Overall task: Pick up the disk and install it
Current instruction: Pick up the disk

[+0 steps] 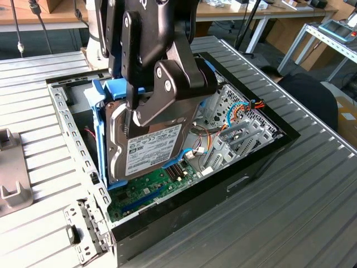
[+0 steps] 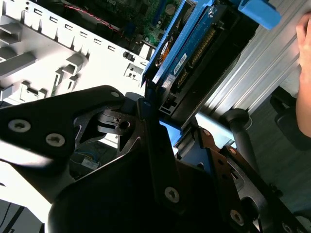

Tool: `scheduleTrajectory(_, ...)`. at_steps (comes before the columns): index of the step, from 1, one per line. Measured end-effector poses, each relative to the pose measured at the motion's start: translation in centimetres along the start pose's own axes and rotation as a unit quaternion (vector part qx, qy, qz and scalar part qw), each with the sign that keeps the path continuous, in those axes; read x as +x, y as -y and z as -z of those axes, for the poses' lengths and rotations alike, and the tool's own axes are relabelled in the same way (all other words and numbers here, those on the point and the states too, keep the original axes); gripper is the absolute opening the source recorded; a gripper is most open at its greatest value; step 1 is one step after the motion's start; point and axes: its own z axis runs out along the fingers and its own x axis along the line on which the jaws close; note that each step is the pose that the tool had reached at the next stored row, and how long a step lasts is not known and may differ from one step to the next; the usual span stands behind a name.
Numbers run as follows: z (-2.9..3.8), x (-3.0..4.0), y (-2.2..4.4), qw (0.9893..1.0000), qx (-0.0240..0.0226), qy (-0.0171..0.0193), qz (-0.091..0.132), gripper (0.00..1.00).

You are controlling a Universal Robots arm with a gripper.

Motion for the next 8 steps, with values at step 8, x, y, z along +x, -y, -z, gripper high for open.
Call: scheduleTrajectory(8, 0.01, -0.01, 0.28, 1.0, 0.0, 0.0, 0.0, 0.37)
